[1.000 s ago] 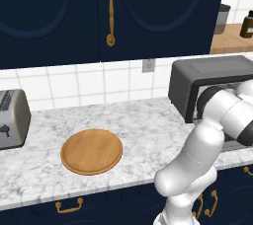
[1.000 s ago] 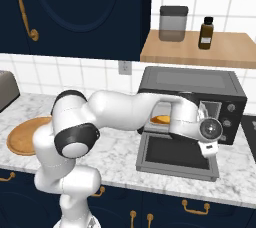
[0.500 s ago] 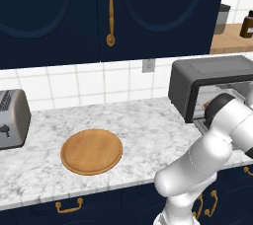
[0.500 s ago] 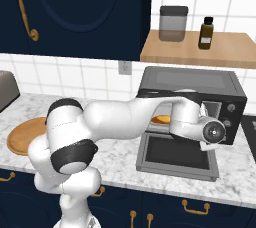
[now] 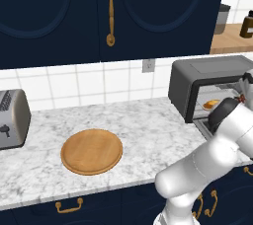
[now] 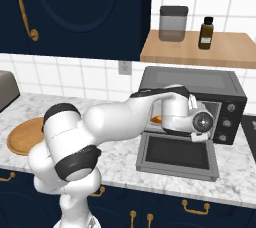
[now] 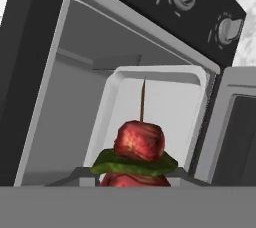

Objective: Pick up the kebab skewer and baguette bread, and place them inside the toaster oven. Close the toaster oven door and start by setting the timer.

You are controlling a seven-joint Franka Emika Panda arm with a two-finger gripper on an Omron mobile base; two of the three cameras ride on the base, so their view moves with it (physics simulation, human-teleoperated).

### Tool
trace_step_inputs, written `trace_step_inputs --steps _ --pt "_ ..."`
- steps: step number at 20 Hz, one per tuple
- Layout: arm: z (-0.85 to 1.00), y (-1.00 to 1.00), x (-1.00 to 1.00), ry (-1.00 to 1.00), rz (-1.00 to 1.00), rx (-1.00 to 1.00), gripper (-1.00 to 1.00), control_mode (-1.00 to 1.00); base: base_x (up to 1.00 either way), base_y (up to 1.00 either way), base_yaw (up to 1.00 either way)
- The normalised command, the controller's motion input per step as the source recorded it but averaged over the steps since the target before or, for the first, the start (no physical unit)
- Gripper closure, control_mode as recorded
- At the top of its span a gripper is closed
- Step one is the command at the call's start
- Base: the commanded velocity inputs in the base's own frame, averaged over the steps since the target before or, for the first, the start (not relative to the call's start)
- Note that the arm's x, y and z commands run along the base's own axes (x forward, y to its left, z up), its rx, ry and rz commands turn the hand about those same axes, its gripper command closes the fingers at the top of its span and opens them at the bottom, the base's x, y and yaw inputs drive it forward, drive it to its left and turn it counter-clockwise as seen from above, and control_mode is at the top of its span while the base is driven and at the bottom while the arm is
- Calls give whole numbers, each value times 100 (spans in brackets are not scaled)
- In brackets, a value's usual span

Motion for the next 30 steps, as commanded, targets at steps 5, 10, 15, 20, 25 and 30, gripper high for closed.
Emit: trace_step_inputs --steps 5,10,15,20,25,30 --pt "-3 1 15 1 0 5 100 -100 0 0 0" --pt "-2 0 30 0 0 6 100 -100 0 0 0" --pt "-6 -1 29 0 0 7 100 -100 0 0 0" --pt "-20 -4 13 0 1 5 100 -100 0 0 0" --pt "-35 0 10 0 0 1 100 -100 0 0 0" --pt "-37 0 11 0 0 0 -100 -100 0 0 0"
